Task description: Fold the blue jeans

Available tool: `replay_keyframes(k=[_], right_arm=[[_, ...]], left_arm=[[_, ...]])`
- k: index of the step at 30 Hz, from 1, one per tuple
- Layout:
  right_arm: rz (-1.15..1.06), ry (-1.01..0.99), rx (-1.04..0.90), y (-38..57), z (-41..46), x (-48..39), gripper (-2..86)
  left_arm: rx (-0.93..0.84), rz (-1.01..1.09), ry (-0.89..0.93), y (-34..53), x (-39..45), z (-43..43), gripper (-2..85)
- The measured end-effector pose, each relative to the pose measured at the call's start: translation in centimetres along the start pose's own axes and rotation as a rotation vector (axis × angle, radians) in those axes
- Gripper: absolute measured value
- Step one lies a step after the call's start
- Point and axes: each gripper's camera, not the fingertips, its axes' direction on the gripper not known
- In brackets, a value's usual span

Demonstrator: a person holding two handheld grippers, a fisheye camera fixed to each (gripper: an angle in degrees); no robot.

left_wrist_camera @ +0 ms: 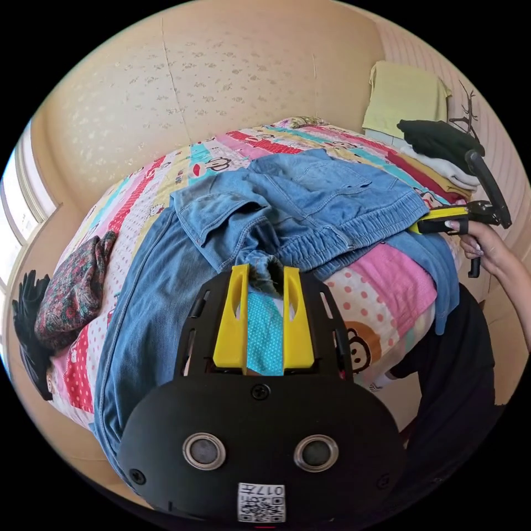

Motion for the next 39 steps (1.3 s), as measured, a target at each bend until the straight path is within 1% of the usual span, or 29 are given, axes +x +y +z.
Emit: replay_keyframes(k=[3,5,7,9,13,16,22,39], right_arm=[[-0.048,0.115,0.081,0.6,-1.8,-2.0,8.0],[-0.061,0.166,0.099,0.6,-2.2,-3.0,7.7],[-0.064,0.196,0.11,0.4,-2.4,-3.8,7.7],[-0.04,0.179,0.111,0.0,-2.5,-4.0,8.0],[-0.009,0.139,0.122,-0.5,-3.0,-4.0,8.3],[0.0,0.136,0.126,-0.9,-3.5,-4.1,8.4],[0.016,0.184,0.128,-2.2,-4.3,-4.3,8.6],[0.004,0.185,0.078,-6.1,-5.6,-4.1,10.1]], left_arm=[[-0.007,-0.028,0.031,0.2,-0.5,-1.6,9.6],[-0.031,-0.047,0.024,0.2,-0.5,-2.1,9.6],[-0.128,-0.065,0.009,-0.2,-0.4,-1.7,10.6],[-0.155,-0.093,0.001,-0.2,-0.2,-1.7,12.3],[-0.107,-0.126,-0.048,-0.9,-0.3,-1.7,11.8],[-0.172,-0.118,-0.064,-2.5,-0.4,-0.7,10.8],[-0.23,-0.129,-0.101,-4.6,-0.5,0.9,7.8],[-0.248,-0.161,-0.089,-6.6,-3.3,0.7,6.2]])
